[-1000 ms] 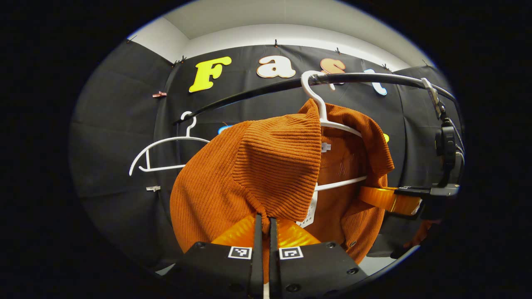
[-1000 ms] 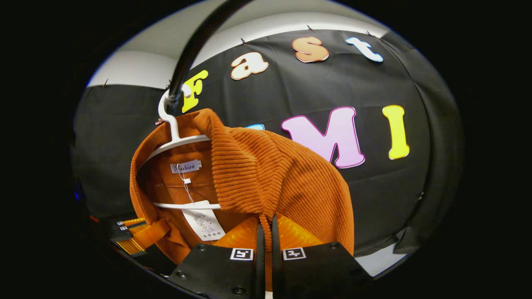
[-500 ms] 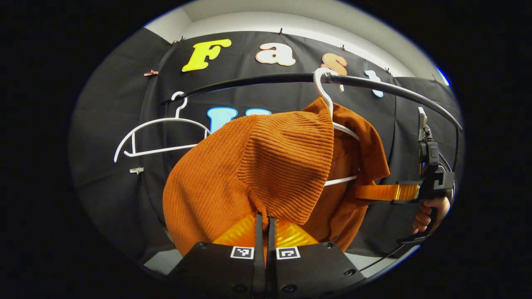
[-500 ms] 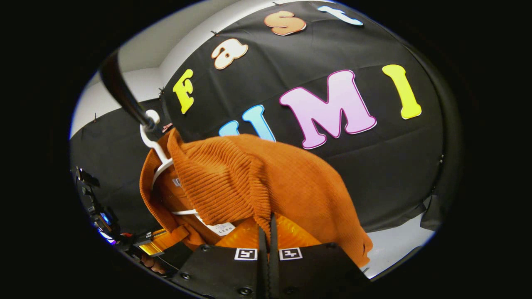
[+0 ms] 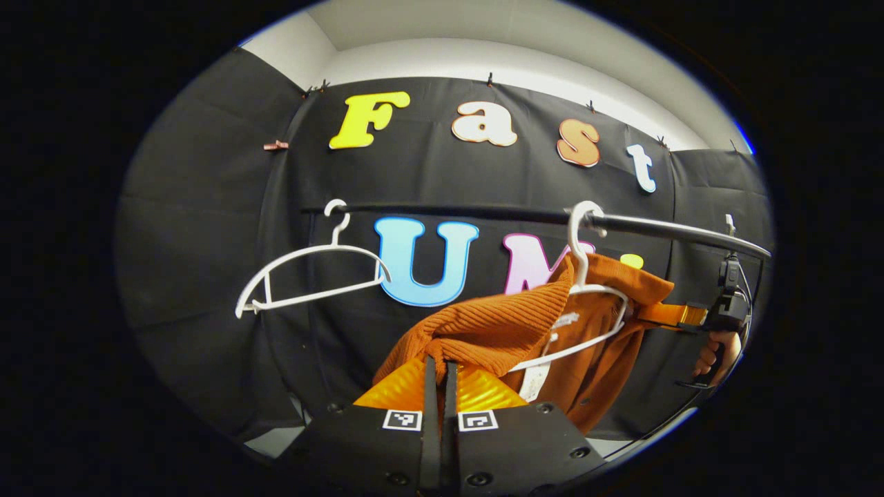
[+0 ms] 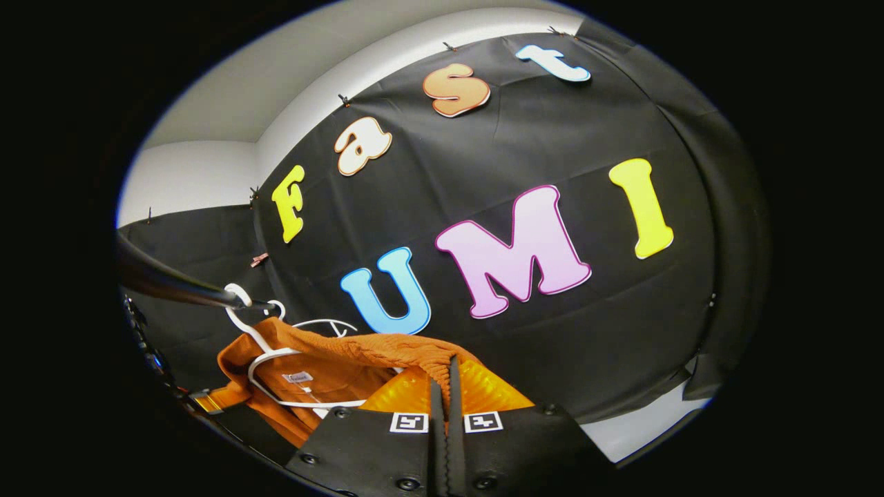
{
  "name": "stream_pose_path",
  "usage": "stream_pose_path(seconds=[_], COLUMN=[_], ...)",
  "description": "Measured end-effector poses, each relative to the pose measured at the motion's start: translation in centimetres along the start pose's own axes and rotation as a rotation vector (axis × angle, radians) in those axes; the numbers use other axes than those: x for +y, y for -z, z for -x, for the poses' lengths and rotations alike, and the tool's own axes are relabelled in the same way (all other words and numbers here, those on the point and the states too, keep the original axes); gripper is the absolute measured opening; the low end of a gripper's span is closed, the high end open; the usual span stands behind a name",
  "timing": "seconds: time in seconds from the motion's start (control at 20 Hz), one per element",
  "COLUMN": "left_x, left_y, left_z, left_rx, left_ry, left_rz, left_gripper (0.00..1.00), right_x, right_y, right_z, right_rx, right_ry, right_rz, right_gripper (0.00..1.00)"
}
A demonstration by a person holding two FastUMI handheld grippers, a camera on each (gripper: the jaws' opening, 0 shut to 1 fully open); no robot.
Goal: Grasp the clothes on the hanger with both hands and then place them into the laundry hamper below.
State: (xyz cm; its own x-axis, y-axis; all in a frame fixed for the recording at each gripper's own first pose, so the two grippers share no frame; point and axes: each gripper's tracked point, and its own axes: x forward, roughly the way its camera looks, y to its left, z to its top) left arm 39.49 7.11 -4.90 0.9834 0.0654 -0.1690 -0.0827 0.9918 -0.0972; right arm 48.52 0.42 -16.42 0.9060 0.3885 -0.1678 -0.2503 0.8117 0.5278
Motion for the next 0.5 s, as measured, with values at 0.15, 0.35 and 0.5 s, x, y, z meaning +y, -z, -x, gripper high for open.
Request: stream_pose_path(seconds=[0.15, 0.35, 0.5], left_x=[2.2, 3.1, 3.8], left_y=[-2.0, -0.8, 0.6], left_z=[-0.8, -2.0, -2.1], left_rx=[-0.035, -0.006, 0.018], left_ry=[-0.045, -0.044, -0.063], left_rz=[-0.021, -0.001, 0.014], left_gripper=[0.05, 0.05, 0.05], right_x=[-2.4, -4.0, -5.2], right_y=[-0.5, 2.0, 4.3], right_z=[-1.1, -2.1, -2.1], right_rx=[-0.019, 0.014, 0.055], right_ry=[0.073, 0.083, 0.097], right_rz=[0.031, -0.033, -0.061], right_gripper=[0.05, 0.04, 0.05])
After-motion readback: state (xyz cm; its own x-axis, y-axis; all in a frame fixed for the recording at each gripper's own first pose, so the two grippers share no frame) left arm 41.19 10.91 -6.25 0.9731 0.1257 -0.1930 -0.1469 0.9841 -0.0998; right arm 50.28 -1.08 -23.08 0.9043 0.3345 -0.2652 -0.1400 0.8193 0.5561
